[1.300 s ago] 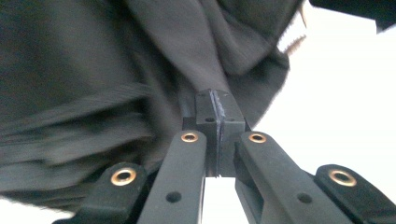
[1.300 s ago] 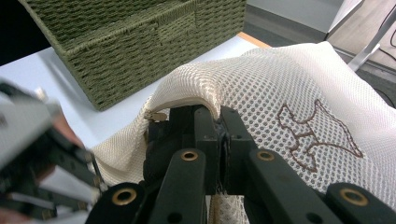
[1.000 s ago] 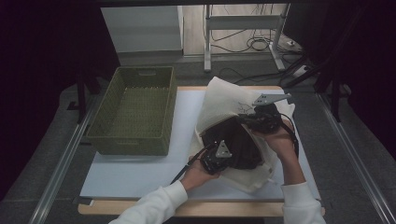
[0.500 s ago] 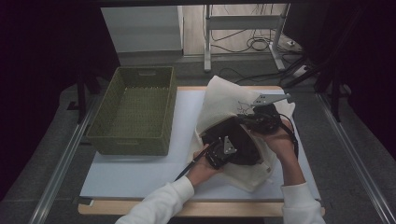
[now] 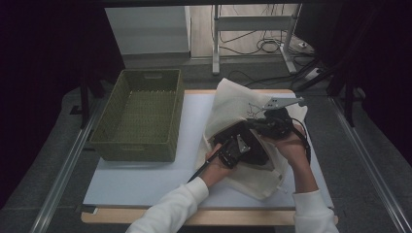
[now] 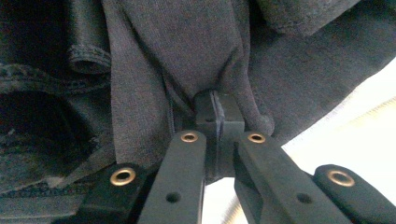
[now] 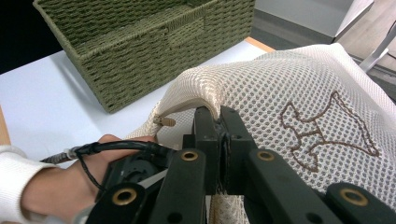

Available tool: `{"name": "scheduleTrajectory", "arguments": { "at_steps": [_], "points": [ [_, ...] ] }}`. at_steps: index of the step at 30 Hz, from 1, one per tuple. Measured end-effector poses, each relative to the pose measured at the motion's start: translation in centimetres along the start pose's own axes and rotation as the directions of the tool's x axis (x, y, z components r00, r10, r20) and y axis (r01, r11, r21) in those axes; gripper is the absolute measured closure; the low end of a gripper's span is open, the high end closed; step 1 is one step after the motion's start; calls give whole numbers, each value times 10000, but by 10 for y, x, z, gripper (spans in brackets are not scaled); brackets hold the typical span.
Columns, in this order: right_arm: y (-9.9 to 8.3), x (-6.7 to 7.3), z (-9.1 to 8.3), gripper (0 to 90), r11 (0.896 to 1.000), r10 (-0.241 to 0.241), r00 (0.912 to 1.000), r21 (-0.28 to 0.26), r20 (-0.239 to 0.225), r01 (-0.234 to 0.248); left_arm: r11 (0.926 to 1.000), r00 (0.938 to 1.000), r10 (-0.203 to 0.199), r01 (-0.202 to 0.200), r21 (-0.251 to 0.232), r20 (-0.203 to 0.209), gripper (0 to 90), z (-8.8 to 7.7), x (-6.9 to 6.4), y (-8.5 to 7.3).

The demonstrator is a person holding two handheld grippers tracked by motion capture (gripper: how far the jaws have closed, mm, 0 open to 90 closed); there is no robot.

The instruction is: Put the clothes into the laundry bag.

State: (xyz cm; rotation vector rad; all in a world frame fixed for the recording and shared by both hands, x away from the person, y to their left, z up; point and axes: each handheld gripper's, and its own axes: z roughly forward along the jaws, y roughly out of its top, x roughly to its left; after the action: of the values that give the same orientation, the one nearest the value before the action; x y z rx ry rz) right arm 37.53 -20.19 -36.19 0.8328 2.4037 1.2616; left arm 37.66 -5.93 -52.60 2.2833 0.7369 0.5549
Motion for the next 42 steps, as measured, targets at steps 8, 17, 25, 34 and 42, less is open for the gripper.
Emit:
{"name": "scheduleTrajectory", "arguments": {
  "at_steps": [8, 17, 25, 34, 42],
  "points": [
    [-1, -2, 0, 876, 9999, 130, 9999, -51, -19, -130, 9993, 9992, -352, 354, -84, 211, 899, 3, 6, 3],
    [-3, -7, 1, 876, 9995, 308, 9995, -119, -18, -308, 9952, 9802, -639, 764, -604, 1873, 900, -21, -2, -7],
    [-3, -6, 2, 876, 9995, 291, 9996, -100, 4, -291, 9997, 9823, -35, 80, -237, 1870, 900, -14, -16, -4],
    [-4, -7, 1, 876, 9995, 292, 9996, -105, 9, -292, 9998, 9918, -177, 160, 144, 1262, 900, 1, -11, 5],
    [-2, -5, 0, 876, 9997, 215, 9998, -105, 35, -215, 9991, 9935, -407, 393, 158, 1067, 900, 9, -4, 11]
  ]
}}
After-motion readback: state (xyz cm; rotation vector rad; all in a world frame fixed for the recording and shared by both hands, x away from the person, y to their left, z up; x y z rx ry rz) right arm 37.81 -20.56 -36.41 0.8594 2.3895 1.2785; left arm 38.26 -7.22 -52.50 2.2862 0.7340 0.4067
